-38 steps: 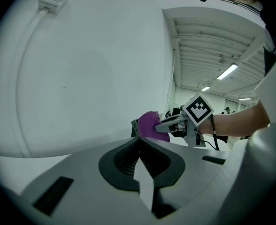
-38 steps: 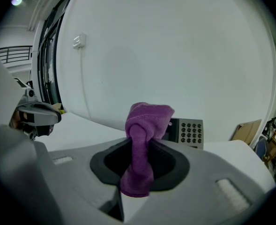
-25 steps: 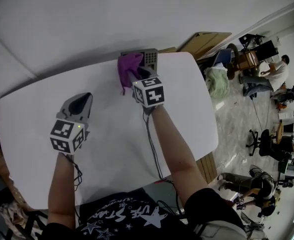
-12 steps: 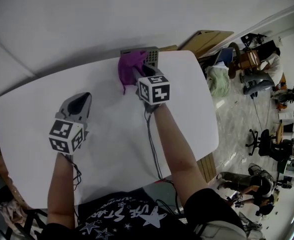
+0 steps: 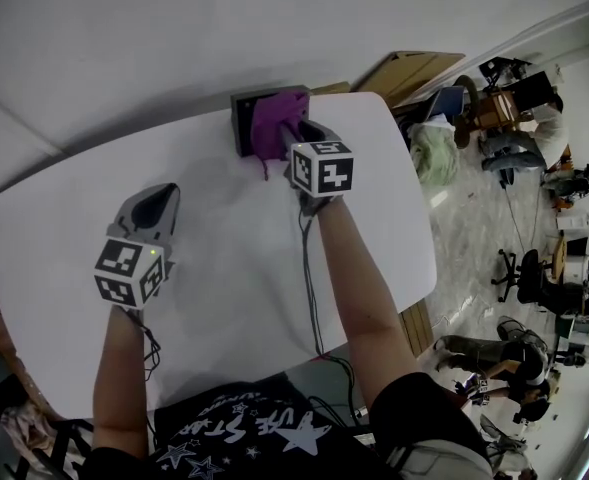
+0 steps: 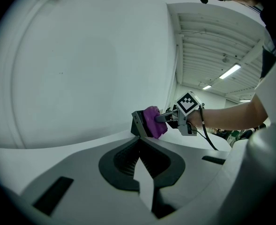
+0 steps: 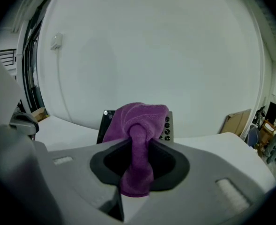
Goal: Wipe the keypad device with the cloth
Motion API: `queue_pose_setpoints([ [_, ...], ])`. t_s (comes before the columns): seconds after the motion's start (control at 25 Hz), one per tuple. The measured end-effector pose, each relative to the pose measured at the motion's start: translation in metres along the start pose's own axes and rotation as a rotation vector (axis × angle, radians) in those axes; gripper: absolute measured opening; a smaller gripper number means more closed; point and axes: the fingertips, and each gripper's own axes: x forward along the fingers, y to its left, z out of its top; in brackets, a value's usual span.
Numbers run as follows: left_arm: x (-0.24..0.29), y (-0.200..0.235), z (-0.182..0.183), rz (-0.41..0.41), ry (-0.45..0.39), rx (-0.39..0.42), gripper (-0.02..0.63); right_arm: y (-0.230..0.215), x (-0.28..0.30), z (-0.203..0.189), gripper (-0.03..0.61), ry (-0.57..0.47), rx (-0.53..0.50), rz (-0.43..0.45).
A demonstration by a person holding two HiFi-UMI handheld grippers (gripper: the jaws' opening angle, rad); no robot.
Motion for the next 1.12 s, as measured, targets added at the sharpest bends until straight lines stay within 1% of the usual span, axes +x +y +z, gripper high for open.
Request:
queue_pose_setpoints([
  [0.16, 0.0, 0.003, 0.001, 0.003, 0.002, 0.0, 0.006, -0.019, -0.001, 0.0, 0.095, 0.001, 0.027, -0.035],
  [0.48, 0.007, -0.002, 0.002, 0.0, 0.005, -0.003, 0.006, -0.04, -0.005, -0.002, 0.095, 0.006, 0.053, -0.049],
  [0.84, 0.011, -0.008, 0.006, -0.009, -0.004, -0.003, 0.006, -0.071, -0.017, -0.02, 0.095, 0.043, 0.091, -0.14],
  [1.12, 0.011, -0.016, 0.015, -0.021, -0.023, 0.005, 0.006, -0.067, -0.032, -0.021, 0.095, 0.034, 0.084, -0.138],
])
